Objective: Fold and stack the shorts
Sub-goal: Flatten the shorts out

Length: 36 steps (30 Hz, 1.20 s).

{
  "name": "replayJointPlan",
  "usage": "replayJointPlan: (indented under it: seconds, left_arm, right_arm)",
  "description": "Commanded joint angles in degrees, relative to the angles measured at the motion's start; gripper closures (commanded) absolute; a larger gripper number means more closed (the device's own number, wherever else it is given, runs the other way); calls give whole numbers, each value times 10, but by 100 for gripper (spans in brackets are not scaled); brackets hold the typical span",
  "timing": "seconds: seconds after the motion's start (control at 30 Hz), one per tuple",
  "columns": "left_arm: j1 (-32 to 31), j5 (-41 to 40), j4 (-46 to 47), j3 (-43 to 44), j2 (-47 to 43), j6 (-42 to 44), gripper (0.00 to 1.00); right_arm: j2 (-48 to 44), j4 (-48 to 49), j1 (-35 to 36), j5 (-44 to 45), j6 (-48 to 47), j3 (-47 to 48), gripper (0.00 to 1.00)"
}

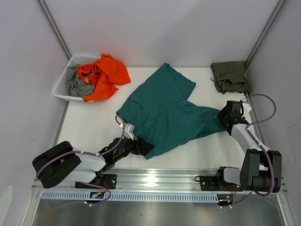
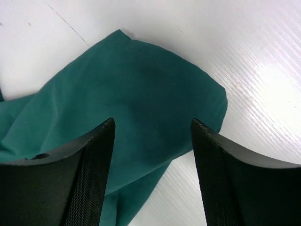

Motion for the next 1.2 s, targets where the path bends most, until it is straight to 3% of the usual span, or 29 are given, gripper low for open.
replayJointPlan:
  seconds: [0.0, 0.17, 0.23, 0.47, 0.6, 0.73, 0.9, 0.93, 1.0, 1.03, 1.17]
  left_arm:
    - [-5, 18, 70, -25, 31, -6, 2]
    - [-8, 18, 57, -30, 17, 1, 2]
    - [-8, 12, 44, -25, -1, 3, 2]
    - [-8, -19, -24, -28, -80, -6, 1]
    - [-8, -51, -62, -16, -126, -16, 1]
    - [-8, -52, -108, 10, -154, -50, 1]
    - [-8, -16, -335, 88, -249, -115, 1]
    - [-10, -9, -402, 130, -287, -109, 1]
    - [-10, 7, -479, 166, -313, -97, 1]
    - [-10, 9, -533, 234, -322, -83, 1]
    - [-10, 39, -723, 378, -272, -43, 1]
  right_arm:
    - [23, 64, -6, -21, 14, 23, 33]
    - [132, 72, 15, -17, 14, 79, 33]
    - [139, 95, 23, -8, 24, 73, 33]
    - [124, 152, 70, 106, 61, 94, 19]
    - [142, 205, 90, 130, 64, 137, 18]
    - [214, 148, 76, 104, 83, 226, 18]
    - [259, 69, 7, -12, 52, 336, 20]
    - [267, 31, -20, -68, 28, 355, 21]
    - [288, -44, -38, -95, 16, 410, 24]
    - [294, -65, -53, -125, -5, 425, 28]
    - [296, -144, -69, -209, -21, 451, 32]
